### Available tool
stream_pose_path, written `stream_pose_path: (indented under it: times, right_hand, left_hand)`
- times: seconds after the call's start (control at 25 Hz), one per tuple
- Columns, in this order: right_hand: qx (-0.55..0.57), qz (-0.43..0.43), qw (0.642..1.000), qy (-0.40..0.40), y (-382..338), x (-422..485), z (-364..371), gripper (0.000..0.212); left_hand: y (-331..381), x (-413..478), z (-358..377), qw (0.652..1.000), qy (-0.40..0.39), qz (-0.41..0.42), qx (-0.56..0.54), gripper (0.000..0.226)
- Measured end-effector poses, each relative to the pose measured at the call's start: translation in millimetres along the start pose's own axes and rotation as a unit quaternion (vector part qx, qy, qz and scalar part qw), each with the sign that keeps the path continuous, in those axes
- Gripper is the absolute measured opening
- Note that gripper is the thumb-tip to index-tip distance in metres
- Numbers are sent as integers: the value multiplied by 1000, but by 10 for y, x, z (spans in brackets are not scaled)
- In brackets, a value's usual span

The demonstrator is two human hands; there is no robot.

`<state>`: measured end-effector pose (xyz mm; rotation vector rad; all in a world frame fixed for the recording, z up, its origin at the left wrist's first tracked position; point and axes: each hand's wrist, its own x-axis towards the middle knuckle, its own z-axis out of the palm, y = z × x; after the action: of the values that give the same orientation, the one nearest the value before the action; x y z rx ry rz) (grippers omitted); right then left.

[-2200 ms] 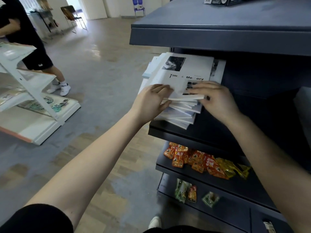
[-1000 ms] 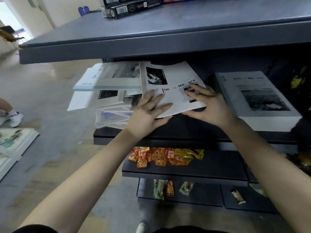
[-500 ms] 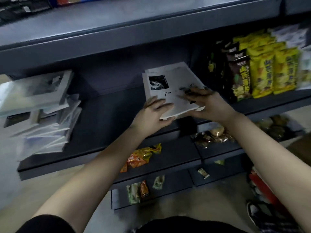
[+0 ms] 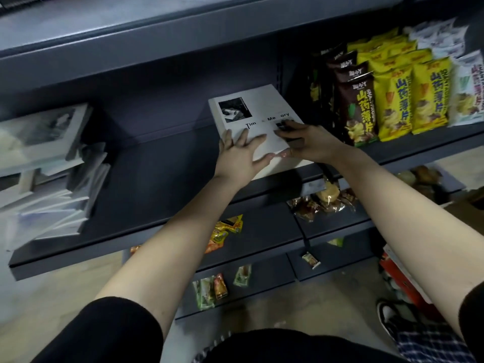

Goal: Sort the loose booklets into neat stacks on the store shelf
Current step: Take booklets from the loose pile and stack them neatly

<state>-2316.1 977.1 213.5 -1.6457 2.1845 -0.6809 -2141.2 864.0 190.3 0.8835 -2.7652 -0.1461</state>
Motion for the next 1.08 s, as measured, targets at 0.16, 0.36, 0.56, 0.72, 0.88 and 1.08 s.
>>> stream_pose_path:
  times: [0.16,0.36,0.56,0.72,0.88,1.08]
  right_hand:
    - [18,11,1000,-11,-1,53,-26,63]
    - [16,26,1000,-1,-4,85,18,63]
    - [-10,39,999,-19,-166,38,-104,55]
    - [-177,68,977,-93,-404,185,-63,61]
    - [-277,90,955,-63,-351,194,251,85]
    - [-278,59,952,110,-286,125,484,73]
  left_hand:
    - [14,14,14,1000,-1,-8,8,56]
    - [-58,81,-13,1000,-20,4,16,57]
    - [-57,78,12,1000,-23,-2,8,57]
    - [-45,81,-1,999,-33,1,16,57]
    - [-53,81,-6,999,-34,1,9,61]
    - [-41,99,-8,997,-45,2,58,74]
